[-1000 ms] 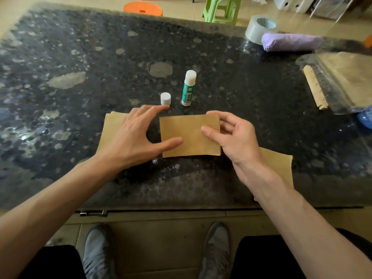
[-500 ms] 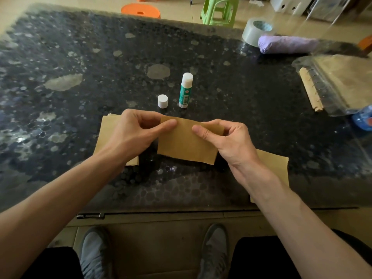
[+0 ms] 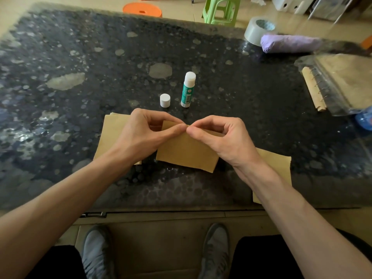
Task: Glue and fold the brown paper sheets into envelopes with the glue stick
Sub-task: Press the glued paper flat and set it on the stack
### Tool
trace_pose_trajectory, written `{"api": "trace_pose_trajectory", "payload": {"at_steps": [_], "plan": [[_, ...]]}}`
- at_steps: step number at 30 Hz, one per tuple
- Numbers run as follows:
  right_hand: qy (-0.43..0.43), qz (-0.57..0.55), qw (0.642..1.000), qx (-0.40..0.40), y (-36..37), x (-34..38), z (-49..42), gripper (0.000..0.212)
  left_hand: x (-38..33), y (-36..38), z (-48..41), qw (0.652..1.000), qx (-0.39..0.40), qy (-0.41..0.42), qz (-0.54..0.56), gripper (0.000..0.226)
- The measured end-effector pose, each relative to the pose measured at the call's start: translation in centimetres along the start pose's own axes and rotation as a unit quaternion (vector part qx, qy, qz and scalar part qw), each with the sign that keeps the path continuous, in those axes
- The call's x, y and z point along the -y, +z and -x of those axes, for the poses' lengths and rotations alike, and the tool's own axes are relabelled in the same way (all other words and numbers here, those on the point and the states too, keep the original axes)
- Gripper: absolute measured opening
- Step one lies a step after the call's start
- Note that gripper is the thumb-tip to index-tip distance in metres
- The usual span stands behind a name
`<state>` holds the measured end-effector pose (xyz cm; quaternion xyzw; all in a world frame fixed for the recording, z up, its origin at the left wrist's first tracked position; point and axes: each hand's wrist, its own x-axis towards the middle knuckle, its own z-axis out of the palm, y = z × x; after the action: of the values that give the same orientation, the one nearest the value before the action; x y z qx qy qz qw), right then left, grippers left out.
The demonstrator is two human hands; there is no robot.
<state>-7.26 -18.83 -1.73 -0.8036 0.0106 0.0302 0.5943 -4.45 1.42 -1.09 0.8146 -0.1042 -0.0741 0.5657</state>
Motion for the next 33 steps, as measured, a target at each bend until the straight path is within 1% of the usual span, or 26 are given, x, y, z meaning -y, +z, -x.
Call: {"api": "trace_pose_trajectory", "payload": {"at_steps": [6,9,11,13,17,20,26,30,33], "plan": [[0.008,0.034,0.999,0.003,-0.3,0.0,-0.1,0.011,0.3,-0.3,-0.4,0.999,0.046,-0.013,0.018,0.01],[0.024,0.029,0.999,0.006,-0.4,0.1,-0.1,0.013,0.5,-0.4,-0.6,0.999,0.034,-0.002,-0.003,0.011],[0.05,0.021,0.999,0.0,-0.5,0.1,-0.1,0.017,0.4,-0.5,-0.6,1.0,0.019,-0.003,-0.004,0.01],[0.075,0.016,0.997,-0.009,-0.7,0.2,-0.1,0.02,0.4,-0.6,-0.5,1.0,0.009,-0.02,0.007,0.009],[0.087,0.009,0.996,-0.025,-0.7,0.3,-0.2,0.022,0.5,-0.7,-0.5,0.996,0.025,-0.059,0.058,0.015],[0.121,-0.033,0.991,-0.043,-0.6,0.3,-0.2,0.031,0.5,-0.8,-0.5,0.995,-0.003,-0.072,0.062,0.011],[0.13,-0.04,0.988,-0.073,-1.2,0.2,-0.5,0.024,0.5,-1.2,-0.8,0.988,-0.013,-0.099,0.119,0.016],[0.115,-0.064,0.987,-0.092,-1.4,-0.3,-0.5,0.018,0.7,-1.5,-1.0,0.988,-0.016,-0.097,0.118,0.022],[0.11,-0.077,0.985,-0.104,-1.4,-0.4,-0.6,0.012,0.7,-1.6,-1.1,0.988,-0.021,-0.102,0.115,0.021]]}}
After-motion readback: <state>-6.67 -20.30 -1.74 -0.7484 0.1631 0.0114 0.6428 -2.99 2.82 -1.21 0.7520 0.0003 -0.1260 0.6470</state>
